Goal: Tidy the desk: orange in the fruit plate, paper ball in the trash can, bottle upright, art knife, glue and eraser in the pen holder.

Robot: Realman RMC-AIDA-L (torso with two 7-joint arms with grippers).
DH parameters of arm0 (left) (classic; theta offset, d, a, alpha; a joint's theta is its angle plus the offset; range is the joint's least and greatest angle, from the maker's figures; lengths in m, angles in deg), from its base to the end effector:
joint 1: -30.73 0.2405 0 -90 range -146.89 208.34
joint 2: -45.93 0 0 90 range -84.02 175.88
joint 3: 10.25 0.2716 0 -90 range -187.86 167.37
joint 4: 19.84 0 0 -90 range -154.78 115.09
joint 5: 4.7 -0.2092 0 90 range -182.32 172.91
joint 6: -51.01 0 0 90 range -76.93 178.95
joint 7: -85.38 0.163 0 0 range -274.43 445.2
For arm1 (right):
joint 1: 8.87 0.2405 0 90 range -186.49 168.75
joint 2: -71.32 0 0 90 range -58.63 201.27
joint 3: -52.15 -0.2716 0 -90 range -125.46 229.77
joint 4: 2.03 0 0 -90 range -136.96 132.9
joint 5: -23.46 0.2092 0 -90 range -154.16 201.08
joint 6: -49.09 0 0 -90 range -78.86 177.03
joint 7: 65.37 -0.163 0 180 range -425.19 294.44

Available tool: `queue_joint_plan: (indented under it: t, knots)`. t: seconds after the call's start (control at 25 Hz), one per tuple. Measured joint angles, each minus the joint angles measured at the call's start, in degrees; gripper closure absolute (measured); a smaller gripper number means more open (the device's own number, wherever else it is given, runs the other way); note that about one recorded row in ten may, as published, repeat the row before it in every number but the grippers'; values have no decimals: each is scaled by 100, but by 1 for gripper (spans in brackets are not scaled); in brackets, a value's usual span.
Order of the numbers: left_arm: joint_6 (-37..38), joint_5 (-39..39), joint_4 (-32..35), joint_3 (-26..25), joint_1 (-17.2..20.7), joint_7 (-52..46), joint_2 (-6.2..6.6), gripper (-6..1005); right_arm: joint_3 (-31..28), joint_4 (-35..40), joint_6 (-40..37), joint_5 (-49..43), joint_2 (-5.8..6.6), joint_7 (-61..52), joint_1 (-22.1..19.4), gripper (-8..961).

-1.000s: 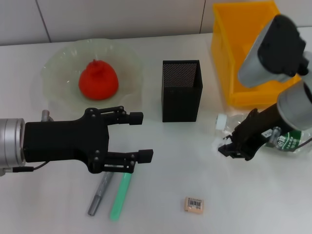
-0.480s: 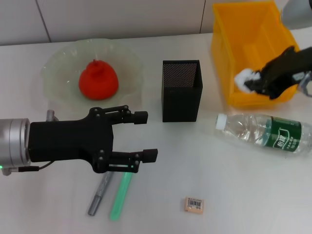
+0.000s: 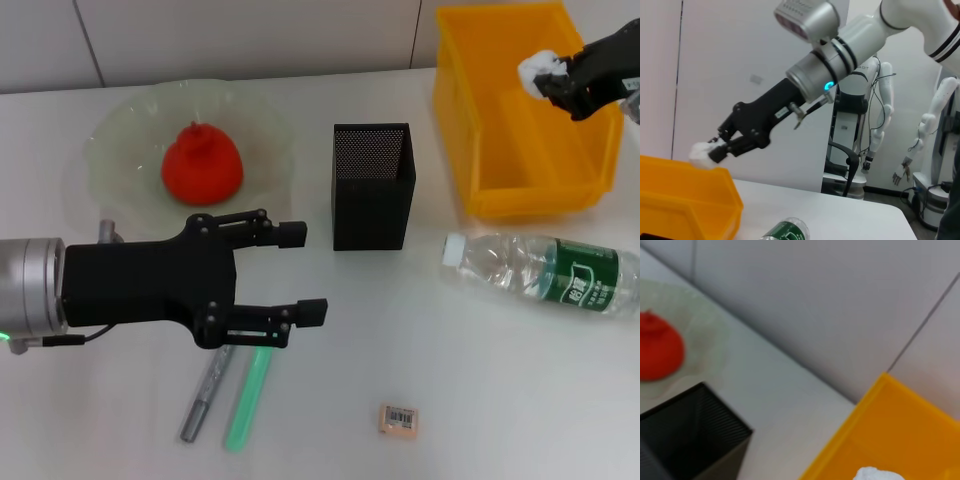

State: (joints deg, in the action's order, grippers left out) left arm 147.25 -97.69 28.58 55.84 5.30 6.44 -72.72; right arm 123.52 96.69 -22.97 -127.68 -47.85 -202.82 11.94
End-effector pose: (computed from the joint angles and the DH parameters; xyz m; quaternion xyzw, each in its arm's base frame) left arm -0.1989 0.3065 -0.0345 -0.9512 -0.0774 -0.2986 0.0066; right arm 0.2054 0.3845 0.0772 -0.8768 0.2247 -0.0642 0.4203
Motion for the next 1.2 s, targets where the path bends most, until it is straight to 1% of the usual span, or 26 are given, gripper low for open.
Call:
queue_joint_plan:
  t: [0.28,0.52,0.72,0.88,1.2]
  knots:
    - [-1,126,-108,9,-48,7,-9,182,-30,-748,1150,40,-7,290,-21,782]
    - [1,144,-170,18,-77,16,-9,183,-15,-1369,1862,75,1,377,51,784]
    - [18,144,-170,18,-77,17,-9,183,19,-1578,2024,113,-1,398,94,781]
    - [28,144,-170,18,-76,19,-9,184,0,-1678,2119,312,-1,423,112,775]
    - [43,143,-220,79,-76,20,-9,184,-28,-1749,2337,532,-3,542,61,764]
